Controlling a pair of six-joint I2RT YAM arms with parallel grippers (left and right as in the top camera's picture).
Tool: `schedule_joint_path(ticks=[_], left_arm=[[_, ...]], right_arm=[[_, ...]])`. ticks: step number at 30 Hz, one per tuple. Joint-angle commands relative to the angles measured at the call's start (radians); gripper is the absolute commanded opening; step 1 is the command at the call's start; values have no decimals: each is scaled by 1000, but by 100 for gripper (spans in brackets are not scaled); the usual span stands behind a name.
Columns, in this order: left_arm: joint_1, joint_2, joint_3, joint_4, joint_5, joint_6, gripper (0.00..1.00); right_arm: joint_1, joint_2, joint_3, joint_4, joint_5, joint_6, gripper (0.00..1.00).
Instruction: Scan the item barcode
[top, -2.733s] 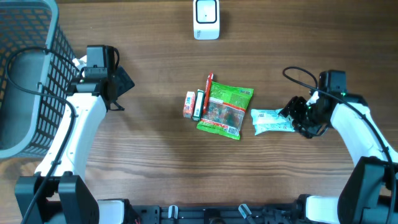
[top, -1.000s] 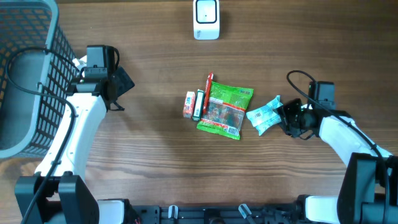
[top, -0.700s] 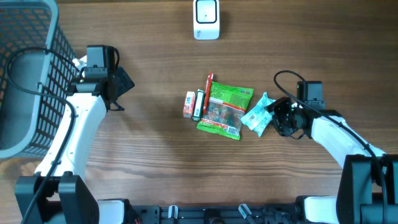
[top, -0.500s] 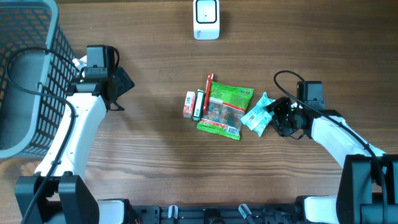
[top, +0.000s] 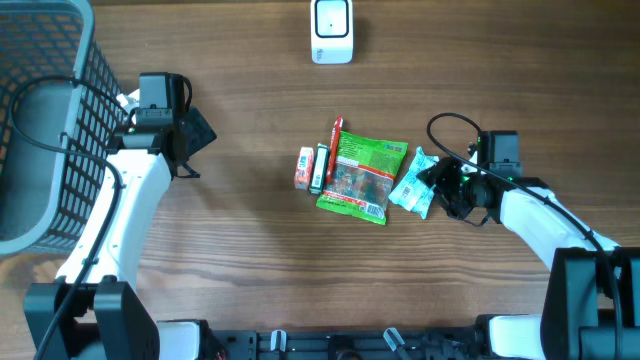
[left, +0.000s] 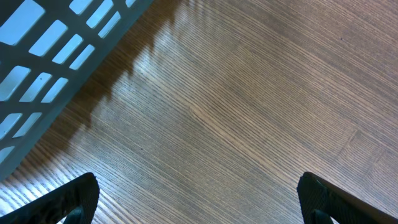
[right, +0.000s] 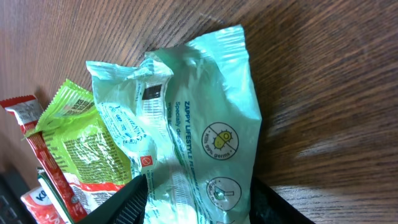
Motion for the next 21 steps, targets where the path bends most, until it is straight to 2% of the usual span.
schedule_joint_path(ticks=[1, 3, 8, 13, 17, 20, 21], left_arm=[[4, 5, 1, 2, -16, 11, 100], [4, 5, 1, 3, -16, 11, 100], [4, 5, 1, 2, -16, 11, 100], [4, 5, 1, 2, -16, 11, 100], [4, 5, 1, 3, -16, 11, 100], [4, 5, 1, 3, -16, 11, 100], [4, 5, 1, 3, -16, 11, 100]], right_arm=[[7, 16, -14, 5, 24, -34, 52], [7, 17, -14, 18, 32, -35, 55], [7, 17, -16, 45, 49, -72, 55], [7, 30, -20, 49, 60, -182, 55], [7, 34, -20, 48, 60, -399, 68], [6, 34, -19, 35, 51, -452, 76], [6, 34, -19, 40, 39, -485, 75]])
